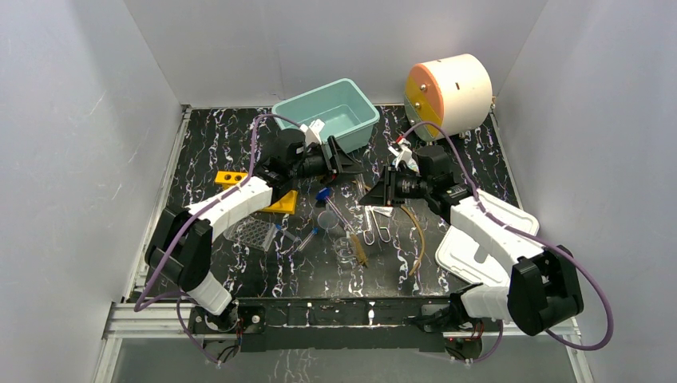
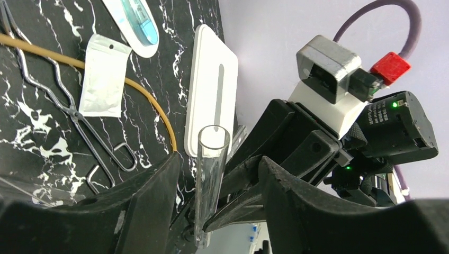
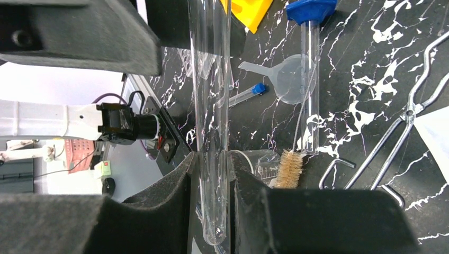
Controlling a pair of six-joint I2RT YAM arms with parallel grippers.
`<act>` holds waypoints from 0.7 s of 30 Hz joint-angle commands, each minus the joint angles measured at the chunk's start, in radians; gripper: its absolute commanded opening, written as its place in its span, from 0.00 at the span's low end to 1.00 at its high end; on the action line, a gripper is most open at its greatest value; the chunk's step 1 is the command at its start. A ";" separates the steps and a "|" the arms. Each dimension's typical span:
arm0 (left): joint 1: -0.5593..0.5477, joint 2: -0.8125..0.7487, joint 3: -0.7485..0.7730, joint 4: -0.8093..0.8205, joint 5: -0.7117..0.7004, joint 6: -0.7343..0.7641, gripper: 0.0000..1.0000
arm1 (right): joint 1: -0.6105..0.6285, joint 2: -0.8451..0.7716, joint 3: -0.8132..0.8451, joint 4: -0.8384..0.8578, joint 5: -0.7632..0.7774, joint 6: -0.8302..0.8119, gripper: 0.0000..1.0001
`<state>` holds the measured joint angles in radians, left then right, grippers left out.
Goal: Organize the chemistry lab equipment
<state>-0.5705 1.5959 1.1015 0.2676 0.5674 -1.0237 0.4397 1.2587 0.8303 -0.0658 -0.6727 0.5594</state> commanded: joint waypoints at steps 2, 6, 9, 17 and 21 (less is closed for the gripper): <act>-0.005 -0.044 -0.026 0.034 0.039 -0.063 0.50 | 0.009 0.024 0.064 0.057 -0.080 -0.038 0.17; -0.005 -0.040 -0.020 0.019 0.056 -0.049 0.38 | 0.012 0.044 0.077 0.057 -0.112 -0.052 0.17; -0.005 -0.047 -0.015 0.009 0.067 -0.037 0.32 | 0.013 0.057 0.088 0.051 -0.124 -0.070 0.17; -0.005 -0.084 -0.030 0.011 0.022 -0.038 0.13 | 0.014 0.095 0.126 -0.003 -0.127 -0.122 0.16; -0.006 -0.097 -0.019 -0.050 -0.017 0.012 0.08 | 0.014 0.104 0.152 -0.026 -0.119 -0.135 0.26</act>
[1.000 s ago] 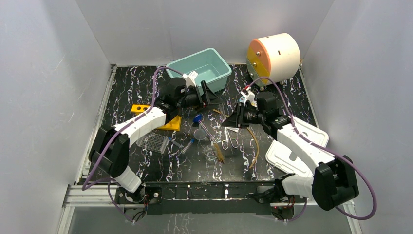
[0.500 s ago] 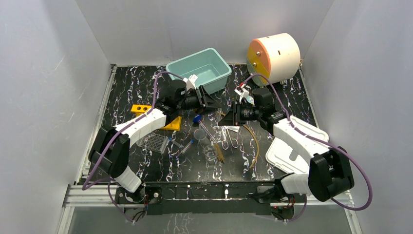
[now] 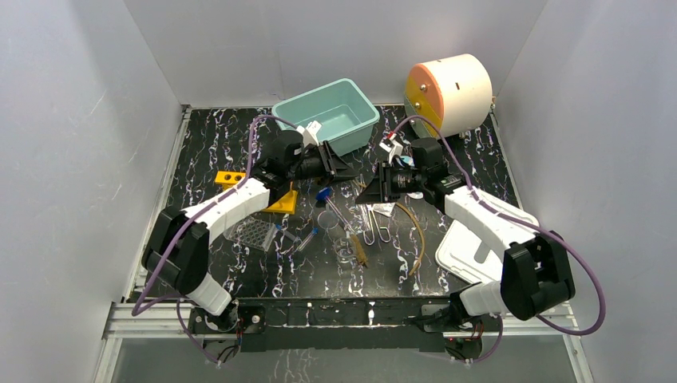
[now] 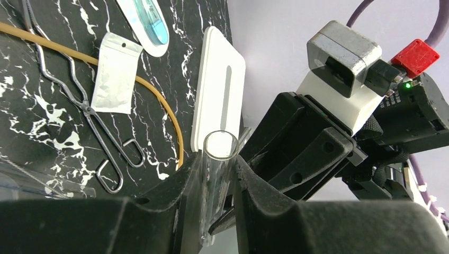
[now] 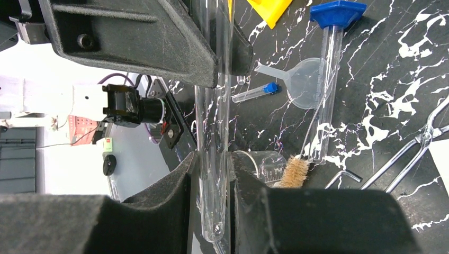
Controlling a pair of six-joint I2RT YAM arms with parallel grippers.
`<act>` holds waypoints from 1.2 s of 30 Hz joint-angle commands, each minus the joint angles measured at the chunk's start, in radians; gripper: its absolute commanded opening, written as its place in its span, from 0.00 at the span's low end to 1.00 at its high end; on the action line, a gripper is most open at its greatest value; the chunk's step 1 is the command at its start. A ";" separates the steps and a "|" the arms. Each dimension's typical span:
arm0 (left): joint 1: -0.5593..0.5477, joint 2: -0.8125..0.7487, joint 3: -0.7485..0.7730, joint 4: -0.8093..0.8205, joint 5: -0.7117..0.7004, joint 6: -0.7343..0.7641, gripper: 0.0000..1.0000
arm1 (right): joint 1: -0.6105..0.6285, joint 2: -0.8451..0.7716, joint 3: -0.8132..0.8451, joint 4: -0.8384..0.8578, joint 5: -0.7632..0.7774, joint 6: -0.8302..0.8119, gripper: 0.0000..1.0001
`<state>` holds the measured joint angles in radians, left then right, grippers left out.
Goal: Organize the chemistry lab equipment
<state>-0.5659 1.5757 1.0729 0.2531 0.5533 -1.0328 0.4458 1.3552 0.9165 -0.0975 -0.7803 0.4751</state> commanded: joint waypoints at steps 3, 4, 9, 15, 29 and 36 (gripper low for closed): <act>-0.009 -0.097 0.030 -0.091 -0.047 0.073 0.07 | 0.008 0.009 0.075 0.002 -0.006 -0.053 0.47; -0.010 -0.103 0.044 -0.121 -0.072 0.100 0.07 | 0.008 0.007 0.076 0.002 0.004 -0.054 0.53; -0.009 -0.150 0.125 -0.330 -0.286 0.275 0.08 | 0.008 -0.019 0.080 -0.014 0.079 -0.062 0.72; -0.009 -0.196 0.236 -0.509 -0.534 0.471 0.09 | 0.008 -0.064 0.116 -0.068 0.199 -0.064 0.74; -0.009 -0.408 0.091 -0.284 -0.961 0.836 0.09 | 0.008 -0.065 0.165 -0.136 0.282 -0.073 0.74; -0.009 -0.441 -0.038 -0.072 -1.097 0.908 0.09 | 0.007 -0.033 0.202 -0.197 0.290 -0.084 0.74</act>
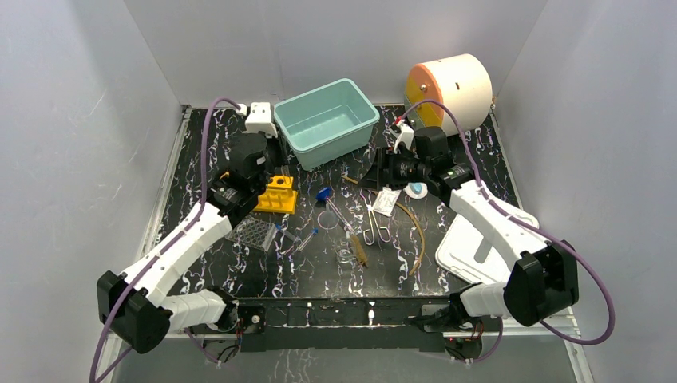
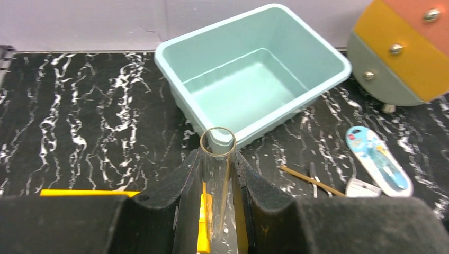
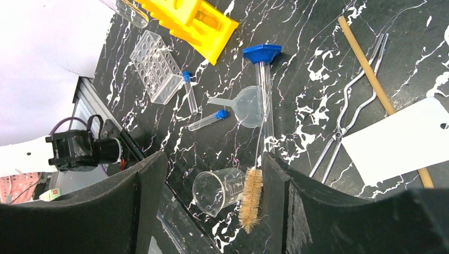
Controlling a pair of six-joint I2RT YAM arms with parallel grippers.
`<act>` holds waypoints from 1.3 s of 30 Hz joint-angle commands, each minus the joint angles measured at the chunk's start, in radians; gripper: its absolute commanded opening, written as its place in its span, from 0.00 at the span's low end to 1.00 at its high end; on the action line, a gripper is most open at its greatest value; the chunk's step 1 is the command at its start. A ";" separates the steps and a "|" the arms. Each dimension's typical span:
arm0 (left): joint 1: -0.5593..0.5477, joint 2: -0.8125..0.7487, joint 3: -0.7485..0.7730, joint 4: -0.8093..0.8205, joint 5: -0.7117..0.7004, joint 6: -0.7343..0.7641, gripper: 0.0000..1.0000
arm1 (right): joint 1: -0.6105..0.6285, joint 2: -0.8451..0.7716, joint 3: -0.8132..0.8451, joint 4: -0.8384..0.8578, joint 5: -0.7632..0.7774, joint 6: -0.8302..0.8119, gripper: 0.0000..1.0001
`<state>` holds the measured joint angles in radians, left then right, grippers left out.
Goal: Organize the chemistry lab equipment
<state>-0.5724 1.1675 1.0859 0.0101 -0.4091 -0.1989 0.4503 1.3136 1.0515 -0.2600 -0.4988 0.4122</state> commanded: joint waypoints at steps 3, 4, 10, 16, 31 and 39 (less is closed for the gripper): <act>-0.002 -0.040 -0.092 0.240 -0.166 0.094 0.10 | 0.004 0.016 0.081 -0.075 0.014 -0.027 0.74; -0.003 -0.038 -0.105 0.259 -0.178 0.102 0.10 | 0.003 0.018 0.083 -0.085 0.016 -0.029 0.74; -0.003 -0.021 -0.150 0.317 -0.183 0.138 0.10 | 0.003 0.017 0.093 -0.131 0.037 -0.030 0.74; -0.001 -0.017 -0.237 0.445 -0.235 0.182 0.10 | 0.004 0.000 0.079 -0.145 0.054 -0.011 0.73; 0.000 0.035 -0.316 0.564 -0.229 0.131 0.11 | 0.003 -0.038 0.060 -0.220 0.111 0.004 0.73; 0.002 0.019 -0.391 0.568 -0.257 0.044 0.11 | 0.003 -0.054 0.057 -0.263 0.113 0.005 0.72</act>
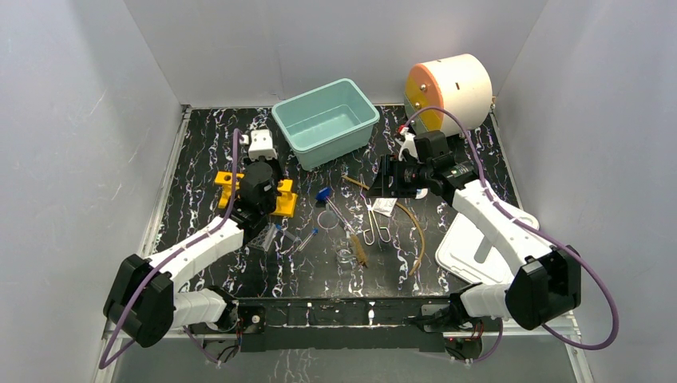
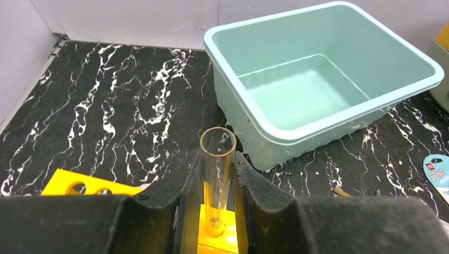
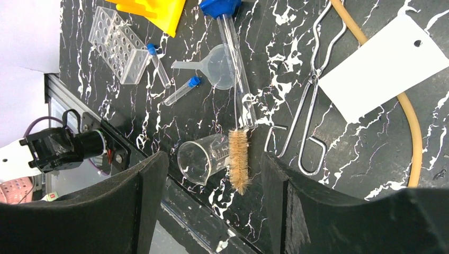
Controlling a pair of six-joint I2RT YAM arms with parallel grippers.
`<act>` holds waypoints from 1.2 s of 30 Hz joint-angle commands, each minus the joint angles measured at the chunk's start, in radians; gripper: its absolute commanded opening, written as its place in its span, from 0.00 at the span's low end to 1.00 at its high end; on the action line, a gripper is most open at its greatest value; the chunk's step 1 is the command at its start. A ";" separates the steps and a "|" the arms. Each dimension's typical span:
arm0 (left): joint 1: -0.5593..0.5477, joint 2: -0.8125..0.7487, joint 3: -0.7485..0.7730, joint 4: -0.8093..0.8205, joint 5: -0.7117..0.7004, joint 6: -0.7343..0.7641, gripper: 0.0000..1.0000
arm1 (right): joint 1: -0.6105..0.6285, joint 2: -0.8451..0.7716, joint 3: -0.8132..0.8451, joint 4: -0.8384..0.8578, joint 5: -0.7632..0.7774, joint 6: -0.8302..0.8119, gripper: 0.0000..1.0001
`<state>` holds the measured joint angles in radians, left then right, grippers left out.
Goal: Organize the chemistry lab equipment
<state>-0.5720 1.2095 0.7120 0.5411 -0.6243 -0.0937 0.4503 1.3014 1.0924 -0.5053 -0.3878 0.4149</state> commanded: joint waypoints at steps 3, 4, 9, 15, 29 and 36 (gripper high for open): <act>0.001 -0.027 -0.033 0.034 -0.040 -0.067 0.11 | 0.002 -0.053 0.010 -0.018 0.012 0.005 0.72; 0.001 -0.026 -0.039 0.036 -0.040 -0.065 0.12 | 0.002 -0.057 0.006 -0.016 0.013 0.007 0.72; 0.003 -0.002 -0.070 0.067 -0.046 -0.068 0.13 | 0.002 -0.079 -0.015 -0.004 0.023 0.024 0.72; 0.004 0.022 -0.118 0.128 -0.076 -0.077 0.13 | 0.004 -0.102 -0.025 -0.027 0.034 0.028 0.72; 0.012 0.072 -0.186 0.302 -0.134 -0.077 0.14 | 0.003 -0.110 0.002 -0.106 0.043 0.015 0.72; 0.014 0.150 -0.173 0.418 -0.130 0.002 0.14 | 0.002 -0.106 0.000 -0.111 0.041 0.013 0.73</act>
<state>-0.5655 1.3270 0.5316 0.8219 -0.7223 -0.1345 0.4503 1.2198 1.0691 -0.6121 -0.3462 0.4377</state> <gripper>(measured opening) 0.220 0.723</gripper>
